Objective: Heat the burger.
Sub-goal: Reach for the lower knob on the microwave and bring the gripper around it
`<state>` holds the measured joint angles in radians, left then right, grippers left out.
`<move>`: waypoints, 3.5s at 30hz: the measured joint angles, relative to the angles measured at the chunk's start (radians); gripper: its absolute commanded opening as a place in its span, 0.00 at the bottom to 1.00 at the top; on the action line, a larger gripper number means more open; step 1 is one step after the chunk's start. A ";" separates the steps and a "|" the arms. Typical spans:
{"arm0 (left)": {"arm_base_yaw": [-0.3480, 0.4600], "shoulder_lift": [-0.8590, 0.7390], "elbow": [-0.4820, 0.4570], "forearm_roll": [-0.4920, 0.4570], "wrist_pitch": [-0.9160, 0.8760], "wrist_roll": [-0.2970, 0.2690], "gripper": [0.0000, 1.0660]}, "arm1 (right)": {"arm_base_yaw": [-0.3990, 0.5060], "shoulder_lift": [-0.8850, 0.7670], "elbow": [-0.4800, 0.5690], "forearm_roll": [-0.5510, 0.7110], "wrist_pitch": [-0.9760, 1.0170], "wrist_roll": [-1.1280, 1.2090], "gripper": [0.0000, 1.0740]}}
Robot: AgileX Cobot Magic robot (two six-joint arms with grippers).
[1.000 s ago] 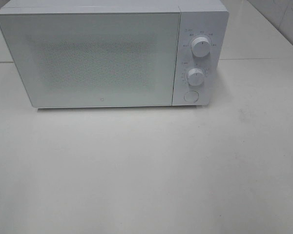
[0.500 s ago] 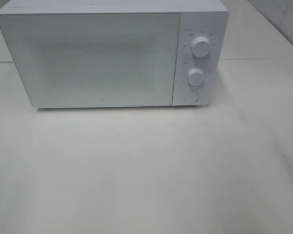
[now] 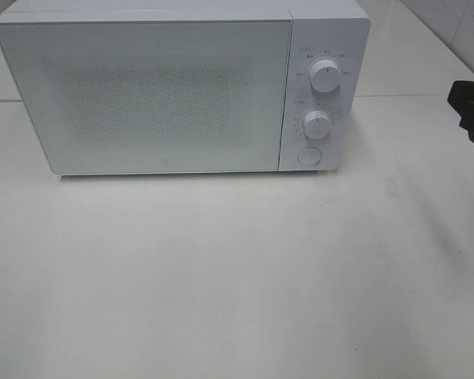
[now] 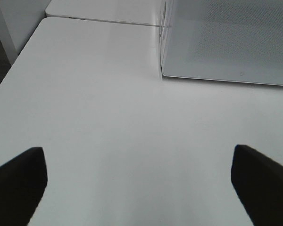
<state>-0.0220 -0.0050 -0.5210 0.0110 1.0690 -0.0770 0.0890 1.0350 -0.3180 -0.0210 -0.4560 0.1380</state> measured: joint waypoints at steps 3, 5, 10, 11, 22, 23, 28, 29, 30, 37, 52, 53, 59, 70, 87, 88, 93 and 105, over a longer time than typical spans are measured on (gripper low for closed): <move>0.000 0.000 0.000 0.000 0.000 0.000 0.92 | 0.000 0.044 0.000 0.000 -0.062 0.000 0.70; 0.000 0.000 0.000 0.000 0.000 0.000 0.92 | 0.000 0.103 0.000 0.000 -0.148 0.000 0.70; 0.000 0.000 0.000 0.000 0.000 0.000 0.92 | 0.000 0.190 0.000 0.000 -0.253 0.000 0.70; 0.000 0.000 0.000 0.000 0.000 0.000 0.92 | 0.000 0.190 0.000 0.000 -0.253 0.000 0.70; 0.000 0.000 0.000 0.000 0.000 0.000 0.92 | 0.129 0.370 0.055 0.151 -0.498 -0.143 0.70; 0.000 0.000 0.000 0.000 0.000 0.000 0.92 | 0.176 0.399 0.056 0.215 -0.518 -0.202 0.70; 0.000 0.000 0.000 0.000 0.000 0.000 0.92 | 0.305 0.461 0.056 0.389 -0.592 -0.325 0.70; 0.000 0.000 0.000 0.000 0.000 0.000 0.92 | 0.333 0.472 0.056 0.423 -0.613 -0.341 0.70; 0.000 0.000 0.000 0.000 0.000 0.000 0.92 | 0.333 0.472 0.056 0.423 -0.613 -0.341 0.70; 0.000 0.000 0.000 0.000 0.000 0.000 0.92 | 0.542 0.563 0.056 0.641 -0.746 -0.387 0.70; 0.000 0.000 0.000 0.000 0.000 0.000 0.92 | 0.666 0.692 0.051 0.767 -0.748 -0.396 0.70; 0.000 0.000 0.000 0.000 0.000 0.000 0.92 | 0.666 0.692 0.043 0.776 -0.748 -0.396 0.70; 0.000 0.000 0.000 0.000 0.000 0.000 0.92 | 0.666 0.694 -0.042 0.821 -0.748 -0.410 0.70; 0.000 0.000 0.000 0.000 0.000 0.000 0.92 | 0.666 0.701 -0.132 0.852 -0.749 -0.440 0.70; 0.000 0.000 0.000 0.000 0.000 0.000 0.92 | 0.613 0.861 -0.305 0.864 -0.754 -0.534 0.69; 0.000 0.000 0.000 0.000 0.000 0.000 0.92 | 0.594 0.861 -0.326 0.864 -0.754 -0.534 0.69; 0.000 0.000 0.000 0.000 0.000 0.000 0.92 | 0.579 0.865 -0.354 0.864 -0.756 -0.534 0.69; 0.000 0.000 0.000 0.000 0.000 0.000 0.92 | 0.555 0.958 -0.377 0.799 -0.755 -0.451 0.69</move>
<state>-0.0220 -0.0050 -0.5210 0.0110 1.0690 -0.0770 0.6440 1.9930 -0.6950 0.7780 -1.2110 -0.3130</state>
